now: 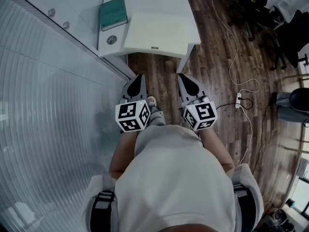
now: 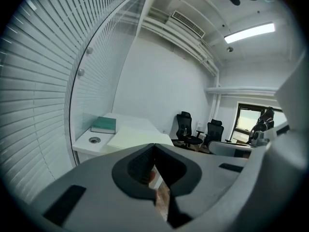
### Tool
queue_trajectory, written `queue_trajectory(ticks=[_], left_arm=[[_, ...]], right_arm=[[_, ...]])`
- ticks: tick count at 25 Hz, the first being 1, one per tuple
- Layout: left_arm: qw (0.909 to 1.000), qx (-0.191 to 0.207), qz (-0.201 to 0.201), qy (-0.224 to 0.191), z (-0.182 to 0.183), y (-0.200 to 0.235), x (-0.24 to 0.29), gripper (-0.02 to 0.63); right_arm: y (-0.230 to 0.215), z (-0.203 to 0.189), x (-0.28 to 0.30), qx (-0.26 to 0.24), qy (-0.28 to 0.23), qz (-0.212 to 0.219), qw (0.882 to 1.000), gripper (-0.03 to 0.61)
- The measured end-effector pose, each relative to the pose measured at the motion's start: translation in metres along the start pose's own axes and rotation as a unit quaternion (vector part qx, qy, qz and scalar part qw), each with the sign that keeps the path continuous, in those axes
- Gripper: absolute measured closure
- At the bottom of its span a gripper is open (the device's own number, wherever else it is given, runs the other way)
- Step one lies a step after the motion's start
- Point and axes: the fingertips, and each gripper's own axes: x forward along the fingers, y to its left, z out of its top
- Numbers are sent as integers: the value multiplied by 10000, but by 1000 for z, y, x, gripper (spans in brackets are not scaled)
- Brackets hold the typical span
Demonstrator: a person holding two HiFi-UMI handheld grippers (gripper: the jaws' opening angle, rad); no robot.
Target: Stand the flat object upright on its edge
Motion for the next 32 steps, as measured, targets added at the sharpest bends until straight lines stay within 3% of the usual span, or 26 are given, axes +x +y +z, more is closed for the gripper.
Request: queue_trajectory(ticks=[14,23,32], left_arm=[[9988,210,-423,132,48,30,70,594],[9963,368,-729,249,67,45,106,594],[9931,443,-1032,344,67,51,128,594]], right_arm=[[-20,28,75,59,110,-395,9991,558],[-31,41,108,383,-37,-667,9970,558],[-42,30,120,919,-163,-1031,9903,558]])
